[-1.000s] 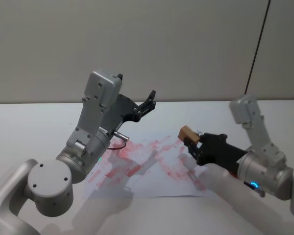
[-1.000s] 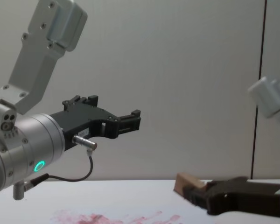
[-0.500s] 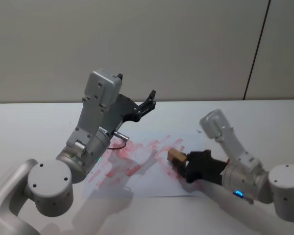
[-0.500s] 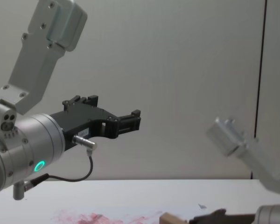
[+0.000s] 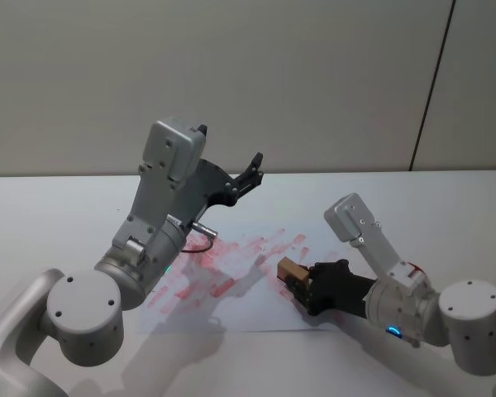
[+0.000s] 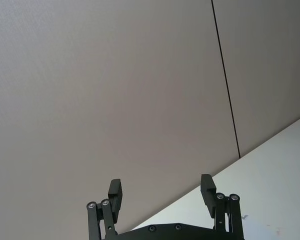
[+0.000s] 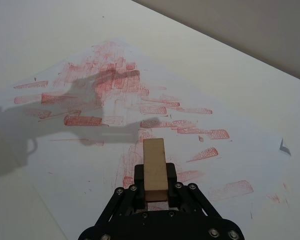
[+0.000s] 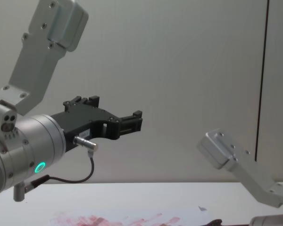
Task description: Use the one hand to pick up the stamp and affix it onto the A4 paper.
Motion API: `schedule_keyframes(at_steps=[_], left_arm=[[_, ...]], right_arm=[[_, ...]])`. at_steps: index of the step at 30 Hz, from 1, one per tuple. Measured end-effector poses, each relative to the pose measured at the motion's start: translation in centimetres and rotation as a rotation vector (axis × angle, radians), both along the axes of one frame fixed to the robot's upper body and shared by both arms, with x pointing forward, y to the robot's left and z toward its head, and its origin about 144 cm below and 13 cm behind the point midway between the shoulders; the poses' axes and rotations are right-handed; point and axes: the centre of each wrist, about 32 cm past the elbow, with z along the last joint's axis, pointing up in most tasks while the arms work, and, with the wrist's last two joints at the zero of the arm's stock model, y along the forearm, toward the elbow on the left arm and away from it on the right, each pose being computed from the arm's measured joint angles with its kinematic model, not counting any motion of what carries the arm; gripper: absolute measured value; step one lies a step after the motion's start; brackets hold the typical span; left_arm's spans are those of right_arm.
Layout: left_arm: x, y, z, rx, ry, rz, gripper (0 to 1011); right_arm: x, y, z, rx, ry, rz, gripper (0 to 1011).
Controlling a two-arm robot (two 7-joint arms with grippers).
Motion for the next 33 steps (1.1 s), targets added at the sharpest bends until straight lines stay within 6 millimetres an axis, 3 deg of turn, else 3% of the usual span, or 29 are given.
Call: schedule_keyframes(at_steps=[8, 16, 22, 33], left_arm=[[0.0, 0.0, 0.0, 0.0, 0.0, 0.0, 1001], [0.0, 0.0, 0.0, 0.0, 0.0, 0.0, 1001], [0.0, 0.0, 0.0, 0.0, 0.0, 0.0, 1001], [0.0, 0.0, 0.0, 0.0, 0.0, 0.0, 1001]], right_arm=[[0.1, 0.0, 0.4, 0.031, -0.027, -0.02, 220], [0.0, -1.0, 2.5, 0.112, -0.099, -0.073, 220], [-0.8, -3.2, 4.2, 0.152, -0.148, -0.149, 220], [-3.3, -7.9, 4.9, 0.13, -0.145, -0.271, 220]])
